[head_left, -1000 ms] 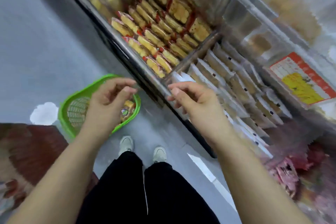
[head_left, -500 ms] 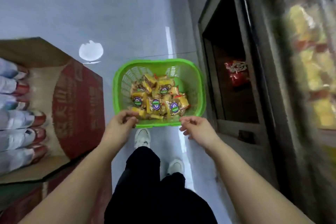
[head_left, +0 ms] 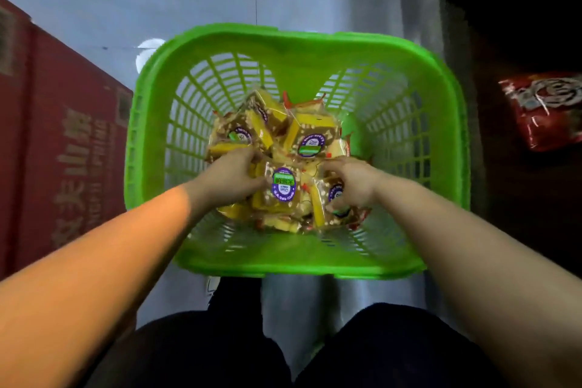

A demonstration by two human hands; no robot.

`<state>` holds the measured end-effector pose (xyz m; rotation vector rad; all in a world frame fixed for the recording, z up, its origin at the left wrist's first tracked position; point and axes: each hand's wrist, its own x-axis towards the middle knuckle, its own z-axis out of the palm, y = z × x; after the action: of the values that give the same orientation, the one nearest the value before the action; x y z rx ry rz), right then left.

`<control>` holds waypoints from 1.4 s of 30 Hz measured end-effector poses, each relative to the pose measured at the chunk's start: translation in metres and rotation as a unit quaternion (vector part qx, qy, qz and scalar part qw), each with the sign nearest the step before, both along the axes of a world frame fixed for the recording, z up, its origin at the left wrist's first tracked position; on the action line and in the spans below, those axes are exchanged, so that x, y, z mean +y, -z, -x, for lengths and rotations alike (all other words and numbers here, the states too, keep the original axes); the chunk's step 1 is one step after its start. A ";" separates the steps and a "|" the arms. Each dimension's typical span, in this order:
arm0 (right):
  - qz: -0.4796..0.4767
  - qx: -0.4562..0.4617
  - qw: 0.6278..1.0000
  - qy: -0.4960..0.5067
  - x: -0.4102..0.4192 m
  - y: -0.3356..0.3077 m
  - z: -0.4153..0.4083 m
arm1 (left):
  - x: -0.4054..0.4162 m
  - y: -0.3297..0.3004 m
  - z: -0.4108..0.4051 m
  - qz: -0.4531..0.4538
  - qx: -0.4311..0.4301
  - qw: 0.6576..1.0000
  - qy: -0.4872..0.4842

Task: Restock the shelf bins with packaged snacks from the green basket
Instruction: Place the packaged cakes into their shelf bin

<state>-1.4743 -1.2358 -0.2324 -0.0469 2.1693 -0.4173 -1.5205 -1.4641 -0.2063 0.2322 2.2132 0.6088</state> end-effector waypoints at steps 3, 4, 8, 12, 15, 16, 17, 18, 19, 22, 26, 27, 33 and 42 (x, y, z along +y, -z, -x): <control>-0.009 -0.056 0.997 -0.051 0.002 0.015 0.010 | 0.019 0.019 0.000 0.046 -0.016 0.999 0.019; -0.015 -0.078 0.995 -0.061 0.002 0.015 0.011 | 0.025 0.021 -0.004 0.050 -0.029 0.998 0.000; -0.083 -0.023 0.986 -0.145 0.001 0.009 0.009 | 0.039 0.026 -0.023 0.037 -0.022 0.997 -0.070; -0.076 0.067 0.991 -0.092 0.013 -0.011 0.014 | 0.040 0.020 -0.017 0.033 -0.032 0.987 -0.155; 0.023 0.129 0.991 0.029 0.028 -0.028 0.027 | 0.031 0.009 -0.002 0.002 -0.098 0.981 -0.167; 0.050 0.149 0.986 0.051 0.030 -0.031 0.032 | 0.024 0.003 0.004 -0.027 -0.116 0.979 -0.163; 0.067 0.166 0.982 0.061 0.030 -0.032 0.038 | 0.017 -0.004 0.010 -0.062 -0.128 0.976 -0.167; 0.078 0.179 0.978 0.067 0.029 -0.032 0.043 | 0.009 -0.010 0.017 -0.102 -0.133 0.969 -0.183; 0.086 0.188 0.976 0.069 0.026 -0.030 0.047 | 0.001 -0.016 0.024 -0.140 -0.129 0.960 -0.207; 0.068 0.194 0.979 0.012 0.013 -0.020 0.059 | -0.017 -0.019 0.049 -0.203 -0.066 0.936 -0.279; -0.029 0.170 0.981 -0.090 -0.002 -0.002 0.061 | -0.019 0.000 0.067 -0.207 -0.060 0.932 -0.292; -0.047 0.171 0.979 -0.099 -0.003 0.001 0.058 | -0.017 0.005 0.068 -0.205 -0.069 0.935 -0.282; -0.050 0.151 0.987 -0.018 0.010 0.006 0.038 | -0.002 0.027 0.065 -0.104 -0.078 0.987 -0.095; 0.060 0.136 0.970 0.194 0.027 -0.002 0.027 | 0.005 0.033 0.053 -0.026 0.180 0.975 0.124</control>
<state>-1.5015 -1.2087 -0.2300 0.2732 2.4230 -0.8057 -1.5737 -1.4596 -0.2391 0.6817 2.4612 0.5158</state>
